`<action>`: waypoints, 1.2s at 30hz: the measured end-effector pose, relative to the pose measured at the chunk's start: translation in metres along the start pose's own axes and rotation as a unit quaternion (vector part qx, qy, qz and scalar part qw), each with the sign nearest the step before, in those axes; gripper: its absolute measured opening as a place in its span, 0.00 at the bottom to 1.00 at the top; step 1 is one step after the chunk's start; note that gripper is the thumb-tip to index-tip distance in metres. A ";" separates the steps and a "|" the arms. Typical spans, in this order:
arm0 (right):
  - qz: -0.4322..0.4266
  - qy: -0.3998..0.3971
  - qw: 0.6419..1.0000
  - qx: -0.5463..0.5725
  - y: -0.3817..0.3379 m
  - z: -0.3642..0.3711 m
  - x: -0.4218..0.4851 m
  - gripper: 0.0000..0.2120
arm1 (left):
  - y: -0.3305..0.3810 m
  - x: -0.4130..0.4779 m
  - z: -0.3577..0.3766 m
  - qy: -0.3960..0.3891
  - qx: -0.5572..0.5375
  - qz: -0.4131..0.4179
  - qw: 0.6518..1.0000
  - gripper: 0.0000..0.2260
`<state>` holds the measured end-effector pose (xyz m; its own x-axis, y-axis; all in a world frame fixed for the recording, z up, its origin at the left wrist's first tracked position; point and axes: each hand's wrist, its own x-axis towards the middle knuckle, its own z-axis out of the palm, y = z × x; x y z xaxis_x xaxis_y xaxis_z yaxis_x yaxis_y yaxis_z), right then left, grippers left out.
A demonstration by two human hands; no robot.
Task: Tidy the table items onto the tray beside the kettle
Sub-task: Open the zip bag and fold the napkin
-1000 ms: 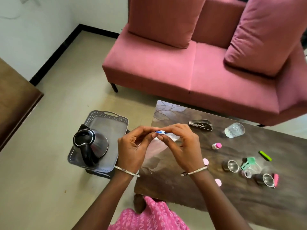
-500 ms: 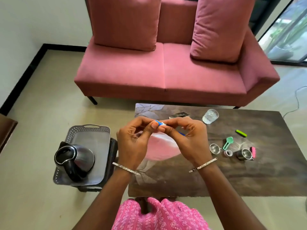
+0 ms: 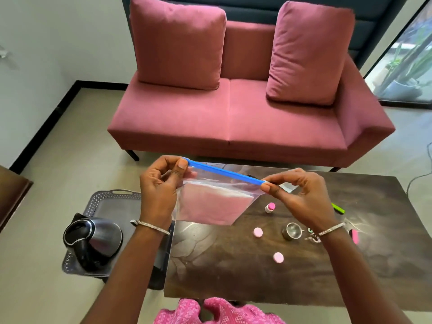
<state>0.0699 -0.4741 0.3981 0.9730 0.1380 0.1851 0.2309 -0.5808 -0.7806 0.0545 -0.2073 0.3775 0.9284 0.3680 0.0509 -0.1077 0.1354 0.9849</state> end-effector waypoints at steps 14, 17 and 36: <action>-0.100 -0.004 0.995 -0.023 0.011 -0.013 0.034 0.05 | -0.016 0.000 0.092 -0.020 0.042 -0.011 0.999 0.03; -0.059 0.024 0.998 0.016 0.020 -0.013 0.031 0.04 | -0.028 -0.007 0.111 0.061 0.143 0.018 0.988 0.02; 0.146 -0.051 0.974 0.168 0.062 0.019 0.010 0.16 | -0.061 -0.046 0.144 0.129 0.105 -0.255 0.953 0.03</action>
<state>0.0943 -0.4938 0.3401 0.9879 0.0957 -0.1220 -0.0862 -0.3150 -0.9452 0.0693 -0.3653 0.3394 0.7200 0.5211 -0.4584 0.4327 0.1793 0.8835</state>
